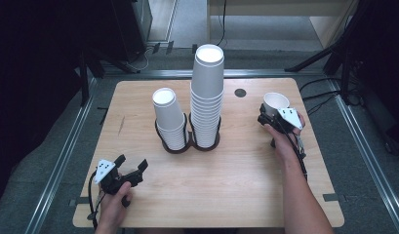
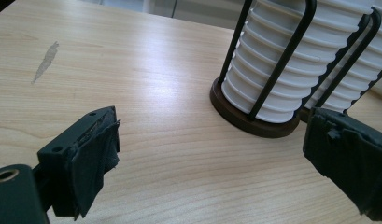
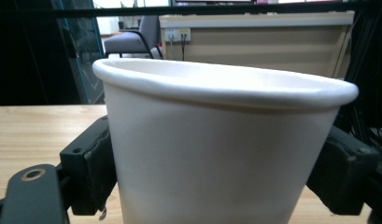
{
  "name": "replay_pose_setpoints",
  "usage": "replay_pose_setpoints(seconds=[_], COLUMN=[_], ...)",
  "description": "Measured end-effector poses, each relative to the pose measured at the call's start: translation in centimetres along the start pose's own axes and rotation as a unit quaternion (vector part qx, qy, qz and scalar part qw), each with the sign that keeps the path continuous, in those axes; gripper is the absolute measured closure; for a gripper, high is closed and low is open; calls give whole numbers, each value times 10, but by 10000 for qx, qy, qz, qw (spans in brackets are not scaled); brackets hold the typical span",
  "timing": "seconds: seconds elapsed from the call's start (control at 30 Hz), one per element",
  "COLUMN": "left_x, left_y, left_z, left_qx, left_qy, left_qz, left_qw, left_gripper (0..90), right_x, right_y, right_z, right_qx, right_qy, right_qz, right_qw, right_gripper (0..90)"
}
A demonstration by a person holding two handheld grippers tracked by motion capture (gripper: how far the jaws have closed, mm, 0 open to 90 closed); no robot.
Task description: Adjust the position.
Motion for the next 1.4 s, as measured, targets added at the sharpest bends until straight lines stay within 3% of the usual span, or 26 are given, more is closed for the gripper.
replay_pose_setpoints(seconds=[0.5,0.97,1.17,1.4], left_x=[0,-1,-1,0], left_y=[1,1,1,1], left_z=[-1,-1,-1,-1], left_qx=[36,60,62,68], left_qy=[34,29,28,22], left_qz=[18,-7,-7,4], left_qw=[10000,10000,10000,10000], left_gripper=[40,40,40,40], right_x=[5,14,18,20], right_y=[5,8,5,3], right_z=[3,12,17,25], right_qx=[112,242,317,460], right_qy=[-8,-314,-573,-704], right_qz=[259,416,363,363], right_qw=[9996,9983,9972,9958], right_gripper=[137,116,7,0])
Point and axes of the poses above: each handheld gripper's, and its own axes: z roughly backward along the jaws, y roughly out of its underside, x roughly to its left, the point moved 7 cm from there along -z, roughly forward along the jaws, and after that the axes turned 13 degrees about y, right-handed, at the moved point
